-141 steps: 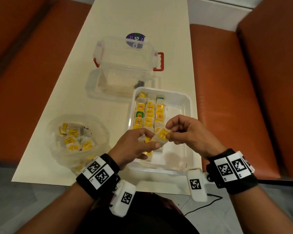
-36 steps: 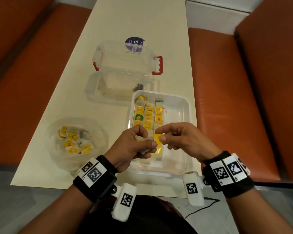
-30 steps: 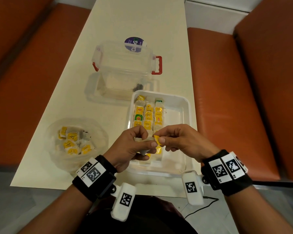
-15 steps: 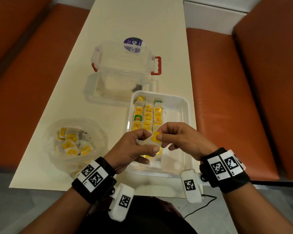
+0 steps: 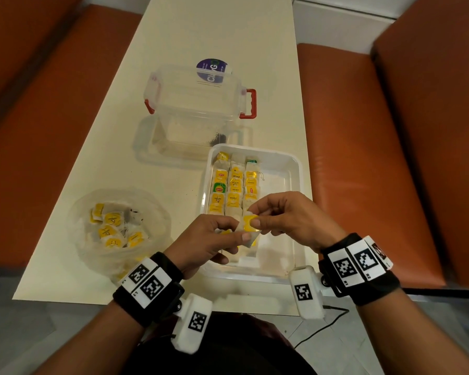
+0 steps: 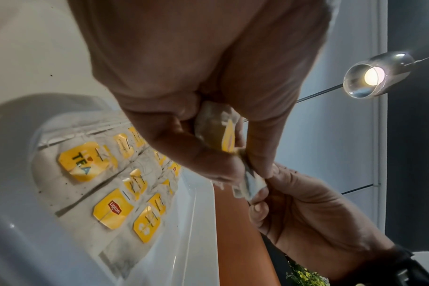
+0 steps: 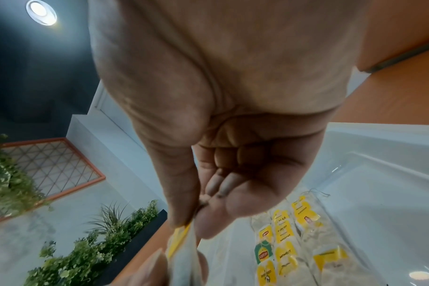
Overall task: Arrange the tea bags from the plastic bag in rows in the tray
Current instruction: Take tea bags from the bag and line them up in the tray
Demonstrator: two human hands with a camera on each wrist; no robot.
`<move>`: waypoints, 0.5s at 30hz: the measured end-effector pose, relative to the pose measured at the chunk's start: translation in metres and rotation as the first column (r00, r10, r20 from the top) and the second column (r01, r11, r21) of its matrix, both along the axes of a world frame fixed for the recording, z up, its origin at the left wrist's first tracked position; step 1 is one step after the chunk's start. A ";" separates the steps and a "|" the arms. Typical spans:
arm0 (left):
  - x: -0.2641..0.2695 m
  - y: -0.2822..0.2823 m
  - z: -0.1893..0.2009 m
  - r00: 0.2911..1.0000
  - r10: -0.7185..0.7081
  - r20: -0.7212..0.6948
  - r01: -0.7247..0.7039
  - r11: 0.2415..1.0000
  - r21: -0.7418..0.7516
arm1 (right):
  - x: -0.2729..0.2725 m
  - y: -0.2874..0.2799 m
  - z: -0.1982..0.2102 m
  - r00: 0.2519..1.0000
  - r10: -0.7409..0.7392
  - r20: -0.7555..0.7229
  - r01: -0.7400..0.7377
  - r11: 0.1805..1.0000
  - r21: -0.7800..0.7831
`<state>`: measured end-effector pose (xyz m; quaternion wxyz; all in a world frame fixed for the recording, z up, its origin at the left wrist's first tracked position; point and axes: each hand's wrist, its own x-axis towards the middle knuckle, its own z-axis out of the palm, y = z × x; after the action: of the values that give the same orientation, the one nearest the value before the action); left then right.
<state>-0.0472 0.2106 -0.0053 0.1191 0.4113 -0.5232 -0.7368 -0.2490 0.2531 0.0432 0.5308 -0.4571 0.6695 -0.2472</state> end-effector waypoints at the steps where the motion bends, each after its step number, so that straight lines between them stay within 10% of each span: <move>1: 0.000 0.000 0.000 1.000 -0.003 0.012 0.003 1.000 -0.005 | 0.000 0.000 -0.001 1.000 0.010 -0.017 -0.010 1.000 -0.004; 15: 0.022 -0.012 -0.006 0.969 0.237 0.070 -0.240 0.970 0.028 | -0.001 -0.001 -0.019 0.910 0.244 -0.336 -0.232 0.970 0.077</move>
<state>-0.0249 0.1989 -0.0111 0.1818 0.4976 -0.4602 -0.7124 -0.2501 0.2520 0.0243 0.4402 -0.5618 0.6952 -0.0856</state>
